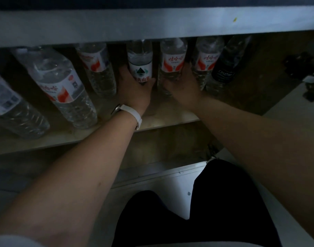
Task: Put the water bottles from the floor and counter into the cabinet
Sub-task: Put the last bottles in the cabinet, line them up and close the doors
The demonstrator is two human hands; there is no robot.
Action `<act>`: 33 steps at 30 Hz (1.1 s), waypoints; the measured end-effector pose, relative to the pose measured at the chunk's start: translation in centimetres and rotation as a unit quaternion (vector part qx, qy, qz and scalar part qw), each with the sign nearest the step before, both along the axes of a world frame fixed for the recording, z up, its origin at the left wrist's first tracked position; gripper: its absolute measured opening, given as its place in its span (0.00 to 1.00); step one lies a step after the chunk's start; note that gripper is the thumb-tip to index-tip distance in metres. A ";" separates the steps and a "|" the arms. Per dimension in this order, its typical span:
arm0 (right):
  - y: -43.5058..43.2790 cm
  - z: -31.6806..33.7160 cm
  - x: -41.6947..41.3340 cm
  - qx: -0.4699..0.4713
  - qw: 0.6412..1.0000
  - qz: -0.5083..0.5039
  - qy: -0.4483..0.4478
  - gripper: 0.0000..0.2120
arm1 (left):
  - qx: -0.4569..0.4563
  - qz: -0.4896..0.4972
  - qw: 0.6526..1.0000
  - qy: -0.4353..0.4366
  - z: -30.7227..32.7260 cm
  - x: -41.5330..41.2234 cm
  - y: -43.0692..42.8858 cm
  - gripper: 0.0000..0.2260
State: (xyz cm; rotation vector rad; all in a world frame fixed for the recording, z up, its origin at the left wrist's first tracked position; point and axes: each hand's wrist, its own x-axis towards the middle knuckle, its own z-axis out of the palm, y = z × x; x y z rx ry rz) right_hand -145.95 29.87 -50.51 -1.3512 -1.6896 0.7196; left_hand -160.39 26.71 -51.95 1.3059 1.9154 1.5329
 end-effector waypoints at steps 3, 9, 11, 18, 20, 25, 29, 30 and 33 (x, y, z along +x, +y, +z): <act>-1.2 0.5 0.6 -0.029 0.999 0.022 0.026 0.26 | -0.018 -0.033 0.999 0.013 0.3 -0.3 -1.8 0.30; -4.8 1.2 1.8 -0.019 0.999 0.037 0.017 0.11 | -0.061 -0.035 0.987 0.146 1.2 -1.1 -8.4 0.26; -6.1 1.5 1.4 -0.010 0.999 0.047 -0.021 0.21 | -0.071 -0.016 0.978 0.197 1.3 -1.6 -10.7 0.27; -9.5 1.7 -2.3 0.001 0.989 0.108 -0.098 0.28 | -0.075 0.081 0.968 0.225 1.8 -4.8 -16.2 0.22; -9.9 1.8 -3.8 0.000 0.988 0.122 -0.098 0.29 | -0.062 0.112 0.969 0.210 1.9 -5.6 -17.1 0.22; -9.6 2.5 -7.2 -0.003 0.984 0.143 -0.108 0.31 | -0.033 0.150 0.981 0.116 2.1 -8.1 -16.6 0.28; -8.7 3.0 -10.0 -0.019 0.985 0.143 -0.091 0.29 | -0.015 0.134 0.990 0.041 2.1 -9.5 -15.3 0.31; -8.4 3.0 -10.8 -0.018 0.985 0.141 -0.094 0.28 | -0.011 0.133 0.990 0.035 2.1 -9.6 -15.1 0.31; -7.6 3.0 -13.3 -0.020 0.986 0.137 -0.089 0.32 | -0.010 0.124 0.992 0.020 2.0 -10.0 -14.5 0.30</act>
